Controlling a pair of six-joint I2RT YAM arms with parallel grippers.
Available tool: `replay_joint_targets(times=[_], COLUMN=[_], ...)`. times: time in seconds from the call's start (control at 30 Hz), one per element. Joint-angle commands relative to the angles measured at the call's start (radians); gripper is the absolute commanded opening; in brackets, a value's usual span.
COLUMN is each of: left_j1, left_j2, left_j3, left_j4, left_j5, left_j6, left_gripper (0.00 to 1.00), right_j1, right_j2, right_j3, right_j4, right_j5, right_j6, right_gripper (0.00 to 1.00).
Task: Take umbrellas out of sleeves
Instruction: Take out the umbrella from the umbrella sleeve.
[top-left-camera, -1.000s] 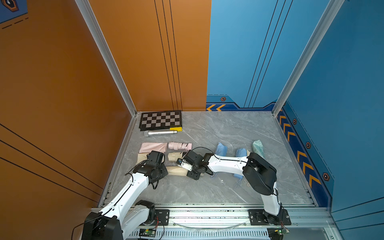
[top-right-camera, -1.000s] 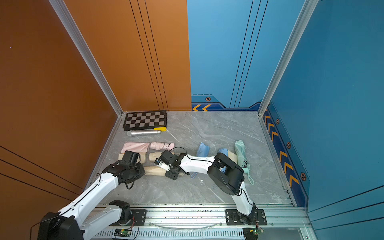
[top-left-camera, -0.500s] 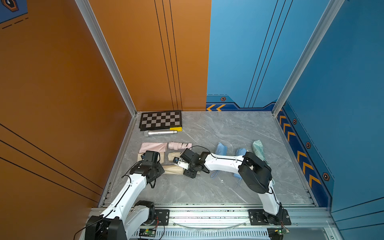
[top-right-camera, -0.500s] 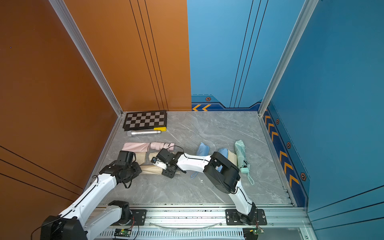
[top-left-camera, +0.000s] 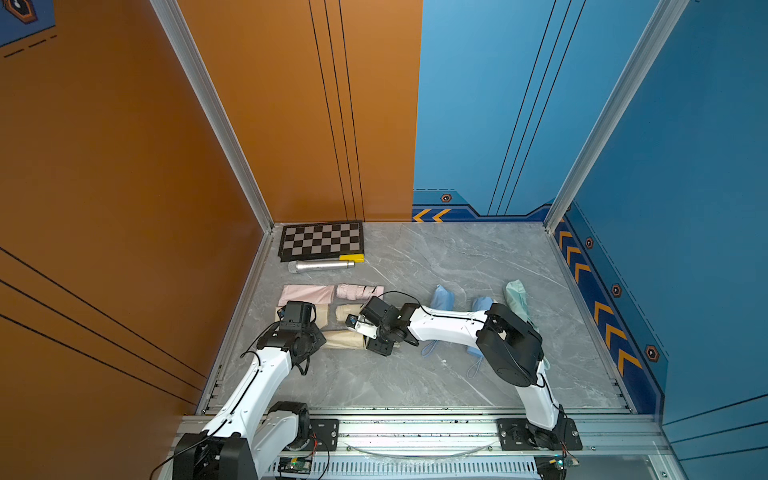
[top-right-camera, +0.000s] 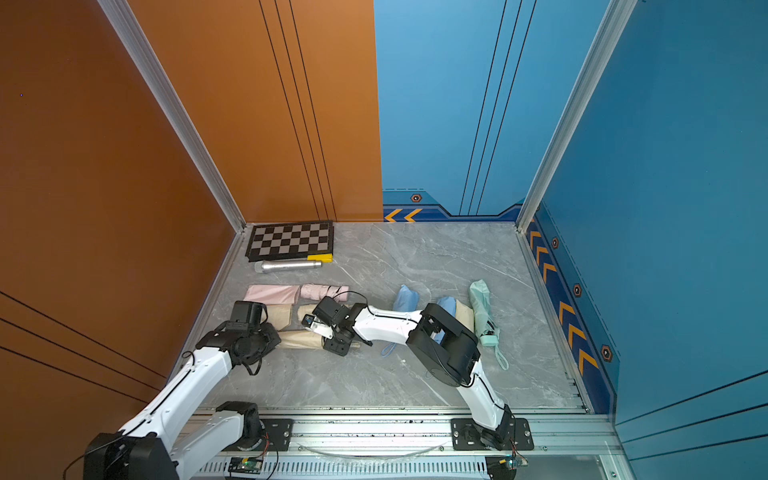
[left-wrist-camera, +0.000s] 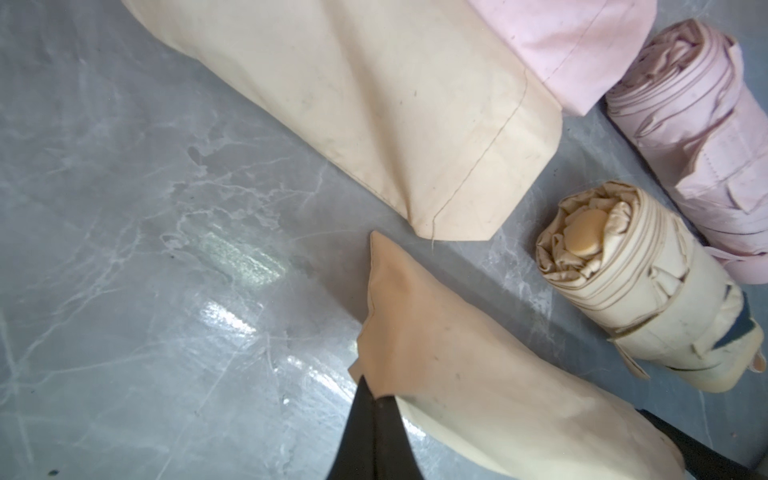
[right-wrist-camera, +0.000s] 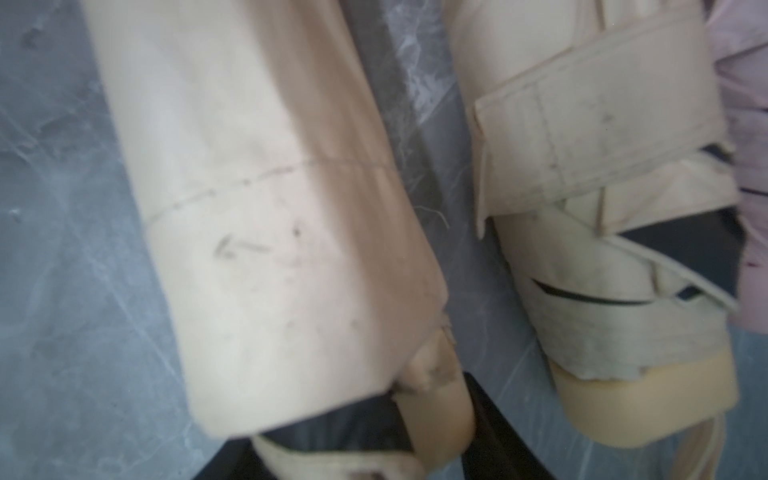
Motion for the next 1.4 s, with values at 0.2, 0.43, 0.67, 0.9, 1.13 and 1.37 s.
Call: replay_joint_targets(times=[0.2, 0.43, 0.67, 0.9, 1.13, 1.37], left_j1=[0.044, 0.05, 0.059, 0.069, 0.073, 0.076], left_j2=[-0.011, -0.014, -0.023, -0.034, -0.043, -0.062], left_j3=[-0.001, 0.0, -0.004, -0.003, -0.011, -0.019], left_j4=[0.021, 0.024, 0.022, 0.023, 0.024, 0.023], left_j5=[-0.007, -0.01, -0.012, -0.015, -0.027, -0.056], left_j6=[-0.008, -0.008, -0.008, -0.011, -0.017, -0.027], left_gripper=[0.0, 0.0, 0.0, 0.0, 0.0, 0.0], right_j1=[-0.007, -0.013, -0.014, -0.016, -0.017, -0.017], right_j2=[0.045, 0.045, 0.048, 0.046, 0.046, 0.051], right_j3=[0.019, 0.02, 0.022, 0.021, 0.02, 0.024], right_j4=[-0.061, -0.061, -0.061, -0.061, -0.061, -0.061], right_j5=[-0.015, -0.022, -0.027, -0.029, -0.031, -0.035], right_j6=[-0.038, -0.038, -0.037, -0.037, -0.038, -0.035], right_gripper=[0.29, 0.29, 0.29, 0.28, 0.28, 0.27])
